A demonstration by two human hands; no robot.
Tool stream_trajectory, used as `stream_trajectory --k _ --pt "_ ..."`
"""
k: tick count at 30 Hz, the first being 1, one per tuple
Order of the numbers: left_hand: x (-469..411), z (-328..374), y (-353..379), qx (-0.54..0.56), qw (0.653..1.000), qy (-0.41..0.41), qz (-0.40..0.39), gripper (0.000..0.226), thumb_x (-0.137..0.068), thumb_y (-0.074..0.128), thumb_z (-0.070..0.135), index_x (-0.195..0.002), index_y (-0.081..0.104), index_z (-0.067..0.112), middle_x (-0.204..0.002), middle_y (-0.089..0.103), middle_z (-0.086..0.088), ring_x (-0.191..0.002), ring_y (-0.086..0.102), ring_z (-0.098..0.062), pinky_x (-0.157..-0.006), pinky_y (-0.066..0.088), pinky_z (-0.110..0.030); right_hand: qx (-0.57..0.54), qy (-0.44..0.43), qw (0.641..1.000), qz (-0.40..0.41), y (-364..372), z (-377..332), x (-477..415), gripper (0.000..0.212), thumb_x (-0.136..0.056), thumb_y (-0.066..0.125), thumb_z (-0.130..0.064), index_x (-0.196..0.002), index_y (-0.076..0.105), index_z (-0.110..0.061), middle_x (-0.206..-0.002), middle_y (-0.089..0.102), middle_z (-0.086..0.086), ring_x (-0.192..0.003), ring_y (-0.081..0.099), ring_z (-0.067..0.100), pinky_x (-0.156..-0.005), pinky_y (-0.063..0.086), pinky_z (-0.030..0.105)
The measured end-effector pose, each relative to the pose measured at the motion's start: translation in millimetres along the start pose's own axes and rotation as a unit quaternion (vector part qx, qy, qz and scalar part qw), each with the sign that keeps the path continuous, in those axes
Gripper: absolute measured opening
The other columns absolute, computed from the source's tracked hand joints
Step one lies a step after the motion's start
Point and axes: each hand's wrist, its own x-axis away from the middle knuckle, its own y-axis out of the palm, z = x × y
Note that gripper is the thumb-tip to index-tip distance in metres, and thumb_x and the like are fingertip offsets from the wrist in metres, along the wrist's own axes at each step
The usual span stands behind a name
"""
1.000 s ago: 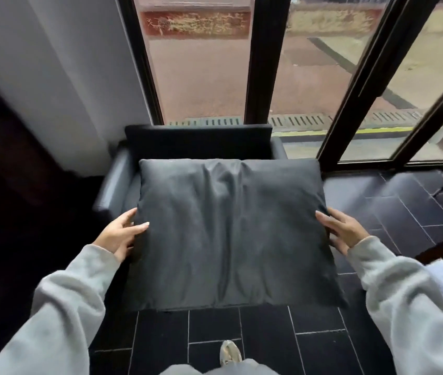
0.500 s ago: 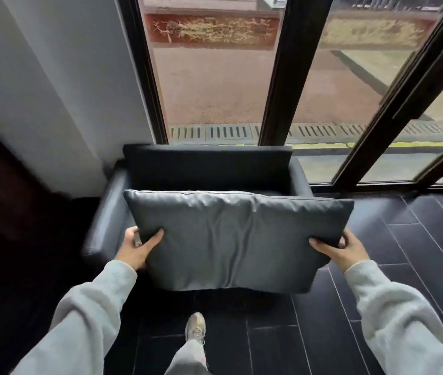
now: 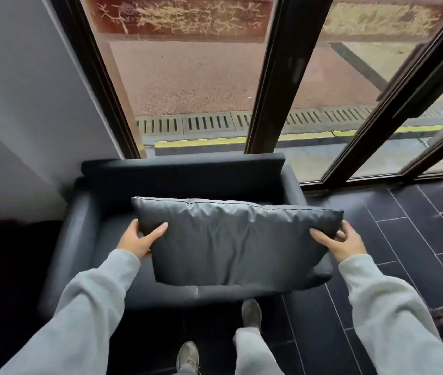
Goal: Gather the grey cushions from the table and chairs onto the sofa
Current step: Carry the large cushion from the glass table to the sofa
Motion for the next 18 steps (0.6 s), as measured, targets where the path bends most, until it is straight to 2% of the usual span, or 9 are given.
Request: stream_trajectory --k 1,3,5,6,8,11,13,16,18 --pt "-15 7 7 0.005 1.000 0.004 0.010 0.085 -0.055 0.088 0.062 -0.124 0.053 0.027 -0.114 0.071 0.004 -0.101 0.070 -0.010 -0.071 0.059 -0.026 -0.005 0.008 1.000 0.010 2 -4 -22 0.029 -0.080 0.086 -0.034 -0.103 0.071 -0.025 -0.100 0.076 -0.004 -0.097 0.072 0.011 -0.085 0.050 0.022" --pt "-45 19 20 0.001 1.000 0.012 0.022 0.085 -0.049 0.090 0.068 -0.119 0.047 0.042 -0.115 0.069 0.006 -0.101 0.071 -0.010 -0.077 0.062 -0.039 0.002 0.020 0.999 0.030 7 -15 -71 0.028 -0.084 0.080 -0.049 -0.092 0.073 -0.023 -0.091 0.075 -0.008 -0.093 0.069 0.015 -0.090 0.049 0.029" --pt "-76 25 34 -0.010 1.000 0.004 0.022 0.076 -0.047 0.092 0.069 -0.108 0.053 0.046 -0.112 0.074 0.004 -0.100 0.074 -0.014 -0.083 0.061 -0.048 0.018 0.022 0.999 0.021 13 -22 -119 0.027 -0.085 0.078 -0.050 -0.086 0.073 -0.023 -0.087 0.074 -0.006 -0.085 0.066 0.013 -0.089 0.050 0.031" --pt "-92 27 42 -0.016 1.000 -0.006 0.025 0.072 -0.047 0.092 0.068 -0.105 0.057 0.045 -0.109 0.076 0.003 -0.100 0.074 -0.016 -0.086 0.061 -0.050 0.022 0.014 1.000 0.013 16 -22 -146 0.025 -0.086 0.079 -0.046 -0.089 0.073 -0.022 -0.090 0.074 -0.003 -0.083 0.066 0.012 -0.087 0.049 0.031" --pt "-124 31 62 -0.035 0.998 -0.017 0.049 0.062 -0.053 0.093 0.062 -0.105 0.065 0.043 -0.106 0.078 0.005 -0.102 0.074 -0.019 -0.090 0.059 -0.051 0.041 0.001 0.999 0.010 25 -20 -200 0.026 -0.086 0.080 -0.039 -0.100 0.071 -0.018 -0.095 0.073 0.002 -0.087 0.066 0.016 -0.085 0.048 0.030" --pt "-172 30 98 -0.033 0.992 -0.034 0.115 0.050 -0.062 0.088 0.046 -0.107 0.072 0.032 -0.105 0.078 0.000 -0.106 0.072 -0.024 -0.096 0.056 -0.052 0.080 0.000 0.997 -0.012 47 -14 -277 0.031 -0.085 0.080 -0.042 -0.104 0.069 -0.021 -0.092 0.070 -0.003 -0.081 0.062 0.009 -0.078 0.044 0.023" --pt "-206 24 123 -0.035 0.986 -0.056 0.151 0.043 -0.067 0.086 0.040 -0.106 0.072 0.031 -0.104 0.077 -0.001 -0.105 0.071 -0.024 -0.098 0.055 -0.052 0.103 0.001 0.994 -0.023 63 -4 -324 0.030 -0.085 0.080 -0.041 -0.103 0.071 -0.019 -0.095 0.072 0.002 -0.085 0.065 0.018 -0.084 0.046 0.028" --pt "-251 6 150 -0.034 0.978 -0.087 0.184 0.041 -0.059 0.081 0.053 -0.096 0.071 0.040 -0.098 0.078 0.007 -0.101 0.072 -0.015 -0.094 0.057 -0.046 0.125 -0.003 0.991 -0.036 88 10 -391 0.023 -0.086 0.080 -0.039 -0.098 0.072 -0.021 -0.095 0.075 0.003 -0.095 0.067 0.026 -0.089 0.049 0.034" --pt "-278 -7 162 -0.038 0.975 -0.099 0.194 0.043 -0.057 0.080 0.055 -0.096 0.071 0.040 -0.094 0.078 0.010 -0.094 0.074 -0.011 -0.089 0.059 -0.044 0.136 -0.013 0.990 -0.031 100 21 -428 0.018 -0.084 0.081 -0.041 -0.088 0.071 -0.026 -0.083 0.073 -0.008 -0.091 0.068 0.024 -0.084 0.046 0.031"
